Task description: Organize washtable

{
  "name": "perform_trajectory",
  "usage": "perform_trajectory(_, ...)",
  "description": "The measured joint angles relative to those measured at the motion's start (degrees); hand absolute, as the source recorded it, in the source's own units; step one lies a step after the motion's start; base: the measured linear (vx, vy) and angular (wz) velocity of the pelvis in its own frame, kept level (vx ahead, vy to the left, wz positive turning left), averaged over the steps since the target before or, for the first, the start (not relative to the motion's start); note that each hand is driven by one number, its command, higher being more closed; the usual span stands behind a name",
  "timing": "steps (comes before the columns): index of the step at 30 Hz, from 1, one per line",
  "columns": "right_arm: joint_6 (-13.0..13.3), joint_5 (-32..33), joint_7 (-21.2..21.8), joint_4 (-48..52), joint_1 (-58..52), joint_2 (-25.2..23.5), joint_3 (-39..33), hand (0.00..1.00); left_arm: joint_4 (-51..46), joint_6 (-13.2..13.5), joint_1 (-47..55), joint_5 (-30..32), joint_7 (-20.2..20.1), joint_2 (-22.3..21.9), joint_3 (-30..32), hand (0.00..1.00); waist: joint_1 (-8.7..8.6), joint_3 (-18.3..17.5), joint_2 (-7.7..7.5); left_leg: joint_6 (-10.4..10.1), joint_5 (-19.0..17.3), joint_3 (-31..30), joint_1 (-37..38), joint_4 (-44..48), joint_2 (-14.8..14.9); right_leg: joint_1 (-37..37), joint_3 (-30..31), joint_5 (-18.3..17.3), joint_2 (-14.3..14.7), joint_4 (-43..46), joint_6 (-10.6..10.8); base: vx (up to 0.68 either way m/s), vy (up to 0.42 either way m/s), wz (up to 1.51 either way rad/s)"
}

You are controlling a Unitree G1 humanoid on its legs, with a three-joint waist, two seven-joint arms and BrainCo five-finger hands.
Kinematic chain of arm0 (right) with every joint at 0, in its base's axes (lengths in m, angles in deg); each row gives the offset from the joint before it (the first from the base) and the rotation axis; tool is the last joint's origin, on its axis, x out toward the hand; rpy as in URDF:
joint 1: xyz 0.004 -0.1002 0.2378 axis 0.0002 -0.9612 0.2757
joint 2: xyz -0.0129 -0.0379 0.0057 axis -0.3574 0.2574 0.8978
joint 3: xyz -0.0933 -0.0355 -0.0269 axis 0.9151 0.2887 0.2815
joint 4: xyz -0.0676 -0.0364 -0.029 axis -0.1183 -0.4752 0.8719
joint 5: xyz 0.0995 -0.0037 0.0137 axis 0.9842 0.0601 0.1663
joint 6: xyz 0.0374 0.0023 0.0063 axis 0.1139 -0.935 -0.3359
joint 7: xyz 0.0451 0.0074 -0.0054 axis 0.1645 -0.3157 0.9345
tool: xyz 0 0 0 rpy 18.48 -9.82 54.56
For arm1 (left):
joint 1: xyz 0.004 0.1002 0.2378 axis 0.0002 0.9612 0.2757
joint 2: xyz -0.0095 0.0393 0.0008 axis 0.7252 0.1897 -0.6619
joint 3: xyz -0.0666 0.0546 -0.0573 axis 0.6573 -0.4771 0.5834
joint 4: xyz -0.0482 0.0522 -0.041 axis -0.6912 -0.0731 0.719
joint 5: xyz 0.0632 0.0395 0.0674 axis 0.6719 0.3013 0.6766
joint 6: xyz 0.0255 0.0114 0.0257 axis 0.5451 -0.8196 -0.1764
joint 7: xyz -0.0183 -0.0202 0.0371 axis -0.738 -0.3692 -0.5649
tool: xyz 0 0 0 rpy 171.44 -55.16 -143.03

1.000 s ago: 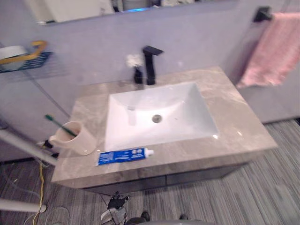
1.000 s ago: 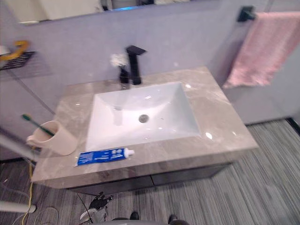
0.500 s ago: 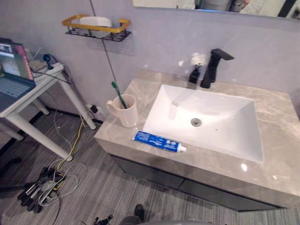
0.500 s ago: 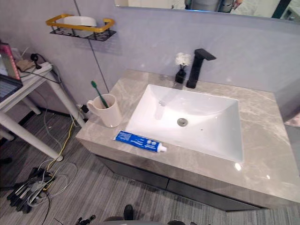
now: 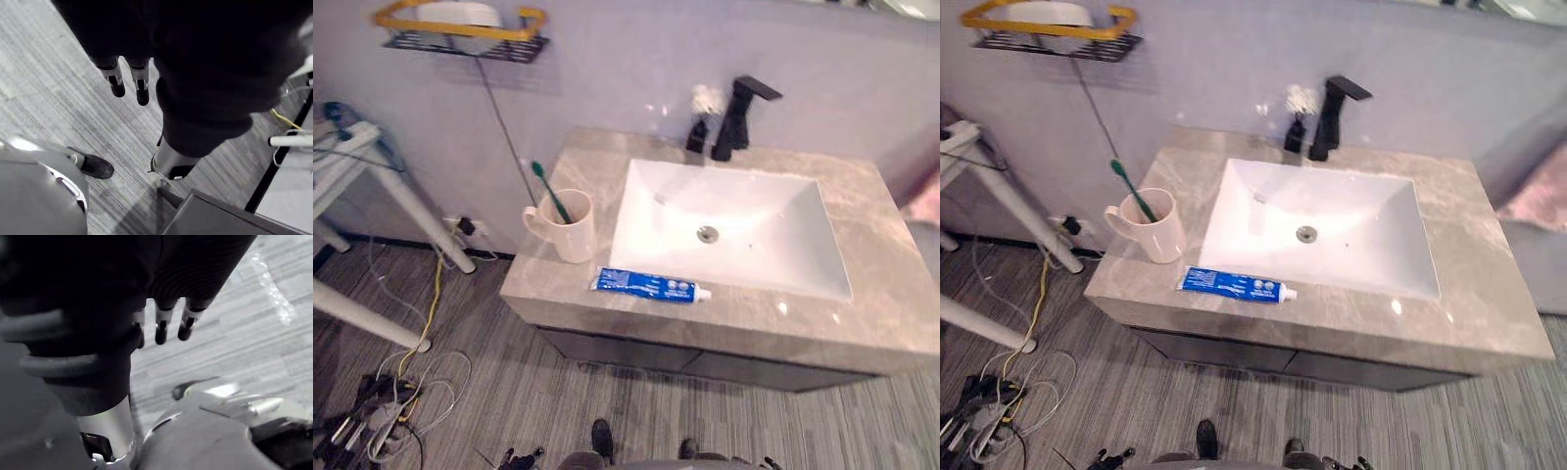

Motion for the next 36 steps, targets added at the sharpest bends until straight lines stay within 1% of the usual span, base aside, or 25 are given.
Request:
perform_trajectory(1, -0.03, 0.96, -0.03, 0.37, -0.18, -0.10, -0.06, 0.00, -0.37, -0.24, -0.06, 0.48, -0.11, 0.16, 0.05, 0.00, -0.17, 0.55, 0.13, 0.80, -0.59, 1.53, 0.64, 0.15, -0.17, 0.00, 1.08, 0.01, -0.07, -0.06, -0.03, -0.01, 0.101, -0.61)
perform_trajectory(2, -0.04, 1.06, -0.05, 0.45, -0.30, -0.25, -0.10, 0.00, -0.93, -0.33, -0.09, 1.23, -0.73, 0.45, 0.14, 0.00, -0.13, 0.69, -0.12, 1.05, -0.93, 2.49, 1.24, 0.35, -0.26, 0.07, 1.89, -0.21, -0.01, -0.19, -0.81, 0.00, 0.096, -0.52)
perform_trajectory(3, -0.03, 1.05, -0.03, 0.45, -0.31, -0.38, -0.12, 0.00, -1.38, -0.36, -0.11, 1.52, -1.08, 0.61, 0.16, 0.00, -0.13, 0.84, -0.38, 1.05, -1.22, 2.88, 1.68, 0.39, -0.31, -0.08, 2.45, -0.51, 0.13, -0.23, -1.27, 0.03, 0.080, -0.36)
perform_trajectory(4, -0.06, 1.04, -0.02, 0.45, -0.33, -0.59, -0.10, 0.00, -1.82, -0.32, -0.24, 1.70, -1.29, 0.86, 0.24, 0.00, -0.07, 0.70, -0.99, 0.98, -1.89, 3.78, 1.75, 1.00, -0.45, 0.24, 3.46, -1.16, 0.60, -1.10, -2.38, 0.06, 0.060, -0.38)
perform_trajectory(5, -0.10, 1.00, 0.06, 0.44, -0.19, -0.71, 0.00, 0.00, -2.24, -0.34, -0.13, 1.69, -1.48, 0.71, 0.32, 0.00, 0.31, 0.34, -0.69, 0.76, -2.89, 4.16, 1.10, 1.62, 0.78, 0.58, 4.05, -1.60, 1.39, -1.48, -2.94, 0.07, 0.026, -0.42)
perform_trajectory(6, -0.12, 0.89, 0.24, 0.45, 0.29, -0.67, 0.10, 0.00, -2.52, -0.37, 0.02, 1.71, -1.57, 0.30, 0.38, 0.00, 0.47, 0.56, -0.37, 0.75, -3.35, 4.60, 0.69, 2.05, 1.18, -0.40, 3.79, -1.89, 1.74, 1.14, -2.47, 0.10, -0.019, -0.37)
perform_trajectory(7, -0.11, 0.87, 0.27, 0.46, 0.39, -0.86, 0.33, 0.00, -2.76, -0.50, 0.28, 1.70, -1.70, 0.41, 0.37, 0.00, 0.26, 0.16, -1.44, 0.31, -3.96, 4.84, 0.93, 2.43, 1.00, -1.12, 2.92, -1.96, 2.18, 4.24, -2.55, 0.14, -0.071, -0.37)
perform_trajectory(8, -0.16, 0.72, 0.35, 0.38, -0.18, -0.93, 0.75, 0.00, -2.71, -0.69, 0.59, 1.68, -2.24, 0.54, 0.48, 0.00, 0.92, -0.74, -3.04, -0.02, -4.46, 5.80, 1.48, 2.63, 0.10, -0.46, 2.78, -3.41, 1.89, 2.47, -2.05, 0.20, -0.054, -0.55)
perform_trajectory(9, 0.01, -0.43, 0.72, 0.42, -0.13, -0.88, 0.94, 0.00, -2.76, -0.67, 0.43, 1.65, -2.58, 0.18, 1.13, 0.00, 2.02, -0.85, -2.92, -0.78, -5.24, 6.87, 1.97, 3.33, 0.59, 0.29, 3.78, -2.85, 2.42, 1.14, -2.00, 0.24, -0.043, -0.58)
perform_trajectory(11, 0.01, -1.81, 1.48, 0.07, 0.38, -0.73, 1.81, 0.00, -2.75, -0.58, 0.23, 1.67, -3.43, -0.35, 1.13, 0.00, 2.28, -0.82, -2.74, -0.32, -5.85, 7.45, 2.07, 5.17, 0.84, 0.89, 4.61, -2.48, 2.70, 0.91, -1.46, 0.22, -0.022, -0.32)
perform_trajectory(13, 0.02, -2.57, 1.82, -0.55, 0.45, -0.60, 2.03, 0.00, -2.71, -0.57, -0.03, 1.69, -3.76, -0.56, 0.66, 0.00, 2.01, -0.82, -2.49, 0.20, -6.52, 5.02, 1.73, 9.25, 1.28, 3.20, 4.71, -1.82, 2.72, -0.52, -2.46, 0.24, -0.061, -0.09)
perform_trajectory(14, 0.01, -2.54, 2.26, -0.74, 0.39, 0.09, 2.39, 0.00, -2.67, -0.43, -0.14, 1.70, -3.93, -1.17, 0.18, 0.00, 2.06, -1.01, -1.55, -0.24, -6.92, 3.55, 1.59, 11.43, 1.97, 4.41, 4.78, -0.74, 2.98, -1.41, -3.29, 0.21, -0.081, -0.06)
perform_trajectory(15, 0.05, -2.53, 2.44, -0.68, 0.44, 0.37, 2.40, 0.00, -2.62, -0.41, -0.22, 1.70, -4.04, -1.46, 0.16, 0.00, 2.15, -1.01, -1.01, -0.31, -7.20, 3.36, 1.61, 12.02, 2.22, 4.70, 4.96, -0.39, 3.19, -1.62, -3.26, 0.24, -0.077, -0.20)
perform_trajectory(16, 0.22, -2.52, 2.63, -0.67, 0.27, 1.03, 2.42, 0.00, -2.38, -0.42, -0.29, 1.78, -4.56, -1.91, 0.09, 0.00, 2.70, -1.55, 0.11, -0.43, -7.85, 3.11, 1.73, 12.48, 2.74, 5.31, 5.64, -0.02, 3.66, -2.19, -3.10, 0.17, -0.034, -0.28)
perform_trajectory(17, 0.23, -2.53, 2.64, -0.72, 0.24, 1.40, 2.43, 0.00, -2.18, -0.39, -0.37, 1.78, -4.81, -2.20, 0.04, 0.00, 3.16, -1.75, 0.53, -0.55, -8.05, 3.03, 1.93, 12.47, 2.97, 5.22, 6.04, 0.07, 3.90, -2.21, -2.95, 0.13, -0.024, -0.23)
perform_trajectory(18, 0.71, -2.33, 2.59, 0.95, -2.25, 0.76, 2.43, 0.00, -1.02, -1.52, -1.95, 5.17, -6.03, -1.67, -5.99, 0.00, 3.07, -3.10, 0.58, -1.89, -2.21, -6.57, 4.66, 0.43, 0.95, 8.44, 4.11, -1.30, 4.11, -6.47, -1.84, 0.07, -0.012, -0.07)
perform_trajectory(21, 0.73, -2.33, 2.59, 0.95, -1.69, 0.11, 2.42, 0.00, -1.02, -1.50, -2.32, 5.16, -6.04, -1.25, -5.99, 0.00, 3.08, -2.56, -0.21, -1.89, -2.21, -6.78, 4.91, 0.44, 1.03, 9.24, 3.95, -1.22, 4.15, -6.69, -1.94, 0.09, -0.018, 0.05)
perform_trajectory(24, 0.73, -2.31, 2.61, 0.81, -1.81, 0.07, 2.02, 0.00, -1.00, -1.56, -2.47, 5.15, -5.95, -1.25, -6.07, 0.00, 3.03, -2.48, -0.03, -1.89, -2.21, -6.17, 5.65, 0.44, 1.04, 9.32, 4.46, -0.79, 4.08, -6.64, -2.37, 0.05, 0.000, -0.10)
perform_trajectory(26, 0.74, -2.05, 2.64, 0.76, -1.95, -0.03, 1.26, 0.00, -0.46, -1.78, -2.62, 5.17, -5.74, -1.28, -6.13, 0.00, 2.60, -2.38, 0.23, -1.89, -2.21, -5.45, 5.81, 0.45, 1.04, 9.26, 4.87, -0.77, 3.90, -6.51, -2.37, 0.02, 0.007, -0.14)
perform_trajectory(28, 0.64, -0.81, 2.64, 0.20, -2.23, -0.30, -1.27, 0.00, -0.22, -1.79, -2.74, 5.40, -5.73, -1.27, -6.36, 0.00, 2.10, -2.19, 0.55, -1.90, -2.21, -5.14, 5.97, 0.45, 1.14, 9.25, 5.44, -0.77, 3.69, -6.12, -2.37, 0.00, 0.009, -0.11)
perform_trajectory(29, 0.62, -0.17, 2.66, -0.28, -2.63, -0.50, -3.23, 0.00, 0.20, -1.81, -2.75, 5.76, -5.73, -1.23, -6.37, 0.00, 1.46, -2.06, 0.74, -1.90, -2.23, -4.96, 6.34, 0.45, 1.25, 9.26, 5.72, -0.77, 3.66, -5.95, -2.37, -0.05, 0.008, -0.15)
perform_trajectory(31, 0.27, 1.29, 2.67, -0.79, -3.99, -0.74, -7.43, 0.00, 1.41, -1.96, -3.20, 6.36, -5.64, -1.05, -6.38, 0.00, 1.30, -2.12, 1.19, -1.83, -2.64, -3.85, 7.03, 0.44, 1.54, 9.32, 6.34, -0.76, 3.75, -5.87, -2.36, -0.07, 0.002, -0.21)
perform_trajectory(33, -0.50, 3.10, 2.69, -0.81, -5.59, -0.71, -12.98, 0.00, 1.51, -1.92, -3.17, 7.70, -5.74, -0.73, -6.54, 0.00, 0.79, -2.00, 1.64, -1.94, -2.89, -3.34, 7.32, 0.43, 1.70, 9.21, 6.91, -0.69, 3.82, -5.88, -2.24, -0.11, -0.009, -0.21)
perform_trajectory(34, -1.02, 4.44, 2.67, -1.03, -6.18, -0.54, -16.51, 0.00, 1.54, -1.87, -2.98, 8.68, -5.91, -0.68, -6.72, 0.00, 0.06, -1.99, 1.77, -1.94, -2.88, -3.09, 7.39, 0.41, 1.70, 9.15, 6.98, -0.66, 3.82, -5.89, -2.18, -0.12, -0.012, -0.16)
perform_trajectory(36, -1.65, 6.90, 2.68, -1.07, -7.51, 0.14, -21.30, 0.00, 1.74, -1.84, -2.78, 9.09, -6.02, -0.28, -7.85, 0.00, -0.28, -2.00, 2.17, -1.91, -2.87, -2.80, 7.69, 0.33, 1.68, 9.06, 7.43, -0.44, 3.84, -5.89, -1.83, -0.13, -0.012, -0.18)
